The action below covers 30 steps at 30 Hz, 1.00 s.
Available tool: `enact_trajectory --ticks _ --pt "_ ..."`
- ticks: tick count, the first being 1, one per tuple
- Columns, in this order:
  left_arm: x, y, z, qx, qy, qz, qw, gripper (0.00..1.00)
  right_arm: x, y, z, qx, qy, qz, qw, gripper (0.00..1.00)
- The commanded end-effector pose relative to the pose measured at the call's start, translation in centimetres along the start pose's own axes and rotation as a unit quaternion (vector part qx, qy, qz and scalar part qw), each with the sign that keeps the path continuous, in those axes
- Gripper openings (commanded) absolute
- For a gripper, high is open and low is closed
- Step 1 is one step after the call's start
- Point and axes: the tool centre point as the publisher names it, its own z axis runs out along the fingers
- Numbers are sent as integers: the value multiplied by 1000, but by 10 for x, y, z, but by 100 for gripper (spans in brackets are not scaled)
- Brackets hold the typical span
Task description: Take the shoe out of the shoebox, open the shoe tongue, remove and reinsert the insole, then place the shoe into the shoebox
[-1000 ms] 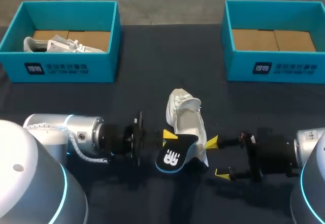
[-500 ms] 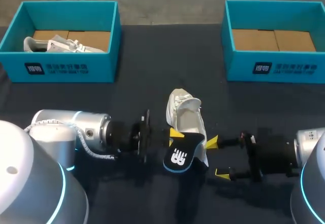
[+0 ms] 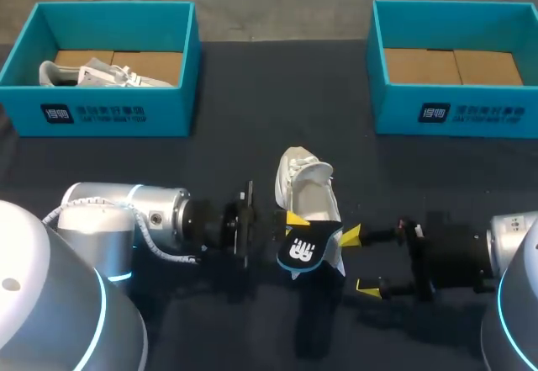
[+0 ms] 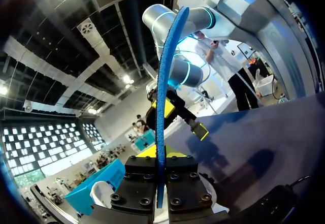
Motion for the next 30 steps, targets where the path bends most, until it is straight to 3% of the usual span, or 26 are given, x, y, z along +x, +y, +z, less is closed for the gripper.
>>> enact_trajectory --ticks 1,30 --pt "2 6 2 -2 1 -7 1000 0 0 -1 0 -1 -1 0 1000 100" --pt "0 43 3 -30 -3 -19 999 0 0 -1 0 -1 -1 0 1000 100"
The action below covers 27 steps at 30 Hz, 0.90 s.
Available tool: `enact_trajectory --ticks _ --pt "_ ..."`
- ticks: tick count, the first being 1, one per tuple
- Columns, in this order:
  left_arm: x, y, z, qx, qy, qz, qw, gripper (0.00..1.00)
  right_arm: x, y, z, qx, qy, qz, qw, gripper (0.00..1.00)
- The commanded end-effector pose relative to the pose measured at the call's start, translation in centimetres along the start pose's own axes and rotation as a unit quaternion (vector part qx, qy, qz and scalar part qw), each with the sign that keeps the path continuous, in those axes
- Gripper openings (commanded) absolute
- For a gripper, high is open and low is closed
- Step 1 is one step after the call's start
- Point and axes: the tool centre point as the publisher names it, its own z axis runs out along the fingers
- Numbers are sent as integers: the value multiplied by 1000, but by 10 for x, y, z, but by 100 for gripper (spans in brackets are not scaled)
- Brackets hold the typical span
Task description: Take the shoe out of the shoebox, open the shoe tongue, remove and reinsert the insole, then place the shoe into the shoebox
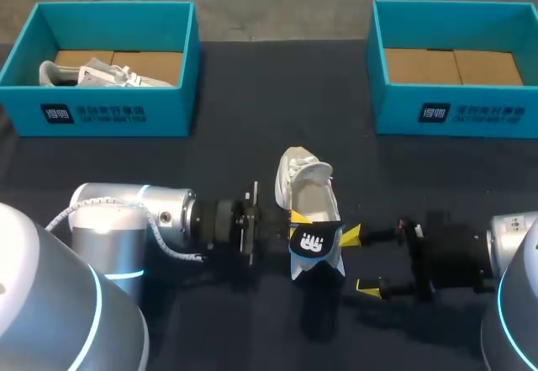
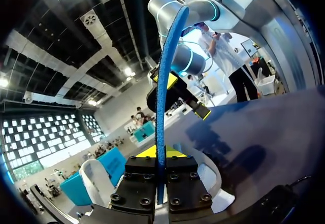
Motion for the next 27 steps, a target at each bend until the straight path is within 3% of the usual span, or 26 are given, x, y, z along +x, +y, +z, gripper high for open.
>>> enact_trajectory --ticks 1,13,27 --pt "0 4 1 -2 -3 1 1000 0 0 -1 0 -1 -1 0 1000 100" --pt "-3 10 2 -4 -3 2 1000 0 0 -1 0 -1 -1 0 1000 100" --pt "-8 21 3 -9 -6 3 1000 0 2 12 21 12 0 -2 1000 100"
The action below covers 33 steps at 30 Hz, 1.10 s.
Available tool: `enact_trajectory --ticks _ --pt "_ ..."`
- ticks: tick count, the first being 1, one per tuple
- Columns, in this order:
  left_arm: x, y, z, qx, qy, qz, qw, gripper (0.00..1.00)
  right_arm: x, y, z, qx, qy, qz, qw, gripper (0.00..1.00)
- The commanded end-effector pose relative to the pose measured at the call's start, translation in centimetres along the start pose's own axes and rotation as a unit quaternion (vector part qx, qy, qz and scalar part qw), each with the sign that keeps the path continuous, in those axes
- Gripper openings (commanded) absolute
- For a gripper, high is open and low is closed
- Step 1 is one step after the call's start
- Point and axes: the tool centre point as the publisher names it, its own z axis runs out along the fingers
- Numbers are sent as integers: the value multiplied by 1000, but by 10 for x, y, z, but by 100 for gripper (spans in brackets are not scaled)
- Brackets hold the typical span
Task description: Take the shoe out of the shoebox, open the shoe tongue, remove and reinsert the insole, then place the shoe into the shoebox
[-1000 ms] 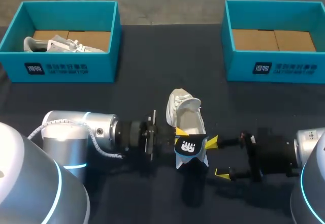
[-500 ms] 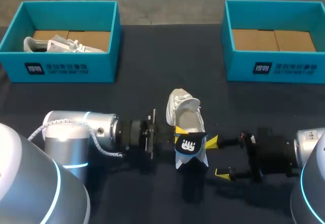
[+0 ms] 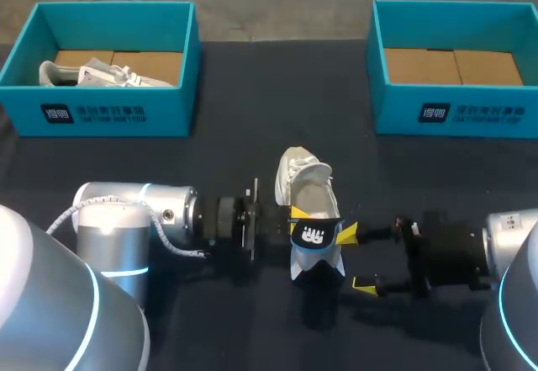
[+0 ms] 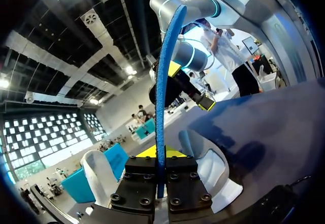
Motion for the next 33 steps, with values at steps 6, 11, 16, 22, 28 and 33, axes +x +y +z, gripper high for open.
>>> enact_trajectory --ticks 6,11,16,22,28,33 --pt "-2 8 4 -2 4 6 1000 0 -2 13 19 5 -8 5 1000 100" --pt "-4 11 5 -7 12 25 1000 0 -7 16 22 7 -13 15 1000 100" --pt "-5 14 5 -10 10 30 999 0 -7 16 22 7 -13 15 1000 100" --pt "-5 17 5 -13 11 37 999 0 -7 16 22 7 -13 15 1000 100" --pt "-3 23 6 -20 20 66 997 0 -7 16 22 7 -13 15 1000 100" --pt "-2 22 6 -30 29 88 995 0 -7 16 22 7 -13 15 1000 100"
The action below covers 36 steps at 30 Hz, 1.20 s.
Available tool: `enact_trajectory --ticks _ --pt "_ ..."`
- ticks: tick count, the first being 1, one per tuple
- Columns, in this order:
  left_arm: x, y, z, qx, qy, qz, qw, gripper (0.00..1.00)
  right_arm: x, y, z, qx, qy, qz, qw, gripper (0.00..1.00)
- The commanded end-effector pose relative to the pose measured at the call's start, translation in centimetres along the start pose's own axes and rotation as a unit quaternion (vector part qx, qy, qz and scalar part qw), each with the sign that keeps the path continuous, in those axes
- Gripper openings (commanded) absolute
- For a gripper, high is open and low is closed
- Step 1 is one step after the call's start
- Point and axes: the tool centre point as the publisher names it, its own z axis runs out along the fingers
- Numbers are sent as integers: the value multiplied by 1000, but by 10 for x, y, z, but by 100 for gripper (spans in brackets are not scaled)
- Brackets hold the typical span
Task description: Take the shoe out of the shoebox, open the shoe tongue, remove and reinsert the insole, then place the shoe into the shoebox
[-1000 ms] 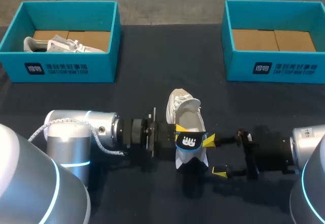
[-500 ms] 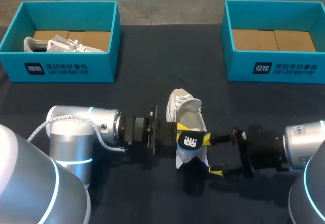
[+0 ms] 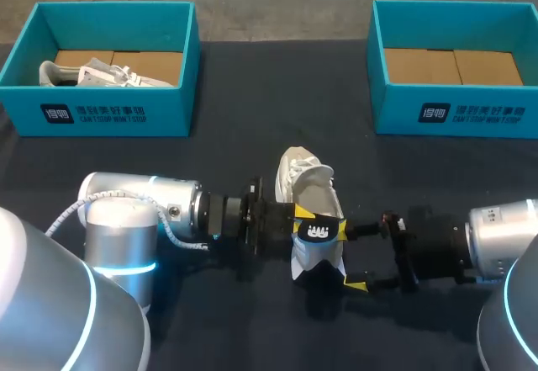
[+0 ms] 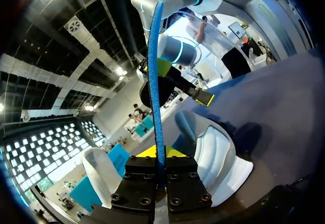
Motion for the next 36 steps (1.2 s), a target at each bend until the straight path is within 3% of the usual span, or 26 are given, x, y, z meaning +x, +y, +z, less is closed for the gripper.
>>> enact_trajectory --ticks 1,7,18,19,20,22,32,36 --pt "1 2 2 -8 1 8 1000 0 2 0 2 -1 -3 1 1000 100" --pt "0 8 0 -35 2 20 999 0 2 0 2 -1 -3 1 1000 100" --pt "2 3 1 -28 -4 10 1000 0 2 0 2 -1 -3 1 1000 100" --pt "2 3 1 -28 -5 8 1000 2 2 0 2 -1 -3 1 1000 100" --pt "1 1 0 -25 -10 -1 1000 25 2 0 2 -1 -3 1 1000 100" --pt "1 -1 0 -25 -10 -1 1000 24 2 0 2 -1 -3 1 1000 100" --pt "0 -17 -1 -17 -13 -1 1000 37 2 0 2 -1 -3 1 1000 100" --pt "-3 -25 -4 -17 -17 2 1000 37 2 0 2 -1 -3 1 1000 100"
